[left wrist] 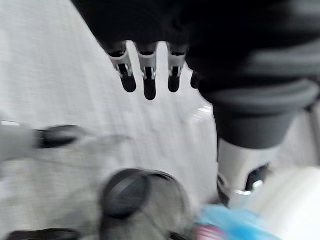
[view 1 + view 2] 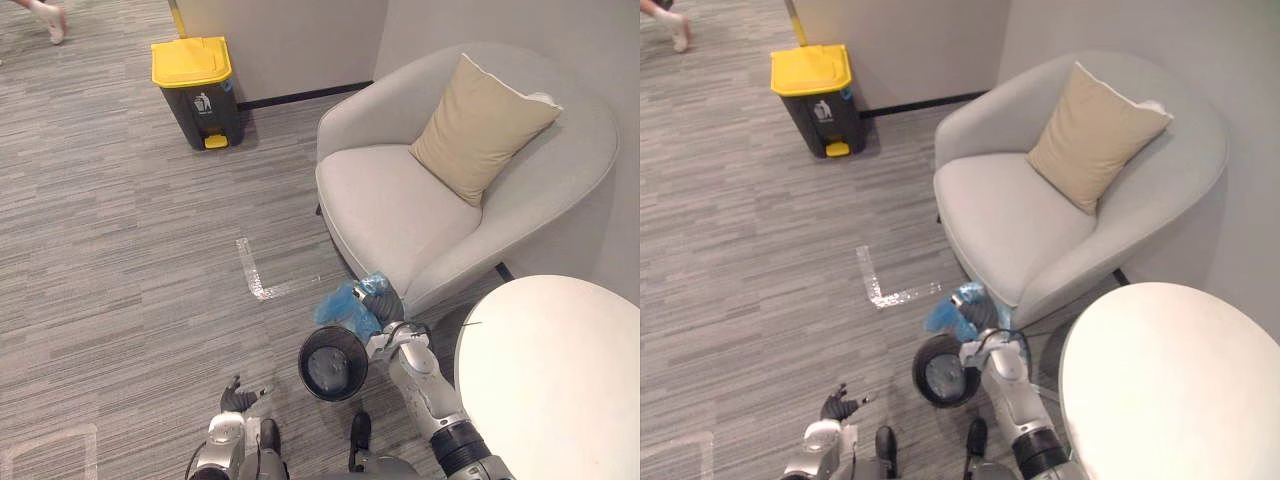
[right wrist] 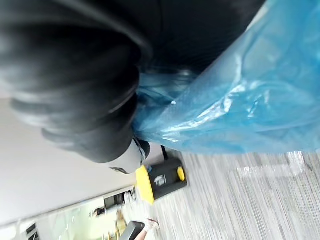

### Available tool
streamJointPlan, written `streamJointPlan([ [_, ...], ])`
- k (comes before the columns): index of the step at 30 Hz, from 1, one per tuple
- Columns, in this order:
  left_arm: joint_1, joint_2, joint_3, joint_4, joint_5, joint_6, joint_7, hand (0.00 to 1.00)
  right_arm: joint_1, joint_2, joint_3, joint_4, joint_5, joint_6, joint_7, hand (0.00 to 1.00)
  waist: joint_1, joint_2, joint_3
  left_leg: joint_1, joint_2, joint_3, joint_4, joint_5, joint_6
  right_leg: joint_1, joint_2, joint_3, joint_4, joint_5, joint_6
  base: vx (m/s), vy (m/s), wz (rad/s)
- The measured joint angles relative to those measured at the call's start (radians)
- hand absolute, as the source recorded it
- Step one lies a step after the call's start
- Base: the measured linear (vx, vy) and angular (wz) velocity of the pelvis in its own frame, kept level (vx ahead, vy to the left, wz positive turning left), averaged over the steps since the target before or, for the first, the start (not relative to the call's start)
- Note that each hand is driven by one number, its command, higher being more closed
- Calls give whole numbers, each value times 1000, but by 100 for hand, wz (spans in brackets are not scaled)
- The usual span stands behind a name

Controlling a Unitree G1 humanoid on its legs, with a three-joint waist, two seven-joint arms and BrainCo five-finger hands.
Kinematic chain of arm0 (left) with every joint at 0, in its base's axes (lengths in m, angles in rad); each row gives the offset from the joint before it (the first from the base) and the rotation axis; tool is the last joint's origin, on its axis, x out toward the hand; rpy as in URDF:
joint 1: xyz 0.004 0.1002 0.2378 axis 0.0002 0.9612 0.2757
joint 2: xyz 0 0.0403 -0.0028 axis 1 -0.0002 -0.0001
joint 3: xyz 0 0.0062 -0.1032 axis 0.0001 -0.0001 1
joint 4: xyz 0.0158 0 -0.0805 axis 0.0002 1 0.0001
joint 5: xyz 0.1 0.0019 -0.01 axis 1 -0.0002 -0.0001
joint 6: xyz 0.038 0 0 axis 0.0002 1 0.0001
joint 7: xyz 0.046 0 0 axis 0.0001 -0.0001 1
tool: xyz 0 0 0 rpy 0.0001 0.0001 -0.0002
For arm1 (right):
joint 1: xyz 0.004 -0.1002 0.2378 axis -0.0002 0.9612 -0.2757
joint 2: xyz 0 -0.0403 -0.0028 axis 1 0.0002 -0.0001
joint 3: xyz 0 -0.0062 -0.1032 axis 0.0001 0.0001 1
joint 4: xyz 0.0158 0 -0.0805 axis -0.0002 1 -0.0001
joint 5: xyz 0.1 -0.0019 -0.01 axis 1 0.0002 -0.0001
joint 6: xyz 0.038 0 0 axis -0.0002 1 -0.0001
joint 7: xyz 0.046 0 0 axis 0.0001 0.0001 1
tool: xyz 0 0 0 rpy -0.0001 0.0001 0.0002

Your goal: Gather rubbish on tea table into small bin, then transfer packed bag to large trash can.

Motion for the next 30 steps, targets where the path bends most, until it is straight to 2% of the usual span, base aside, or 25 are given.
streamJointPlan([
  [3,15,31,-83,-183,-3,-39,3,0,9,-38,50,-64,2,1,34,100,-3,5,-6,8,-7,3,-15,6,4,-3,-7,13,-1,6,2,-43,19,-10],
  [5,82,55,-133,-418,-223,-49,-119,0,7,-62,53,-124,2,0,56,100,-11,9,-12,12,-8,5,-23,4,2,-6,-12,23,-2,5,4,-23,10,-8],
  [7,133,70,-162,-543,-135,-92,-124,0,7,-87,55,-142,2,0,70,100,-11,11,-25,21,-13,5,-45,1,-5,-12,-12,31,-1,0,11,6,10,-11],
  [11,127,95,-196,-570,-79,-124,-126,0,7,-119,67,-159,2,-2,91,100,-15,31,-44,39,-22,7,-52,9,5,-2,-13,40,-3,6,8,40,7,-8],
  [19,68,146,-304,-588,4,-124,-154,0,0,-123,91,-239,43,-9,135,100,-40,25,-62,45,-23,10,-54,8,7,-1,-11,56,-13,16,6,1,-4,-5],
  [24,21,163,-326,-588,79,-125,-154,0,0,-135,118,-248,88,-9,153,100,-48,28,-73,59,-21,21,-71,10,8,-4,-10,75,-13,22,6,-40,-13,-10],
  [30,6,212,-331,-619,156,-131,-151,0,-4,-156,136,-354,153,-23,186,100,-57,25,-89,64,-27,21,-81,15,9,-5,-7,75,-13,23,6,-5,-1,-1],
])
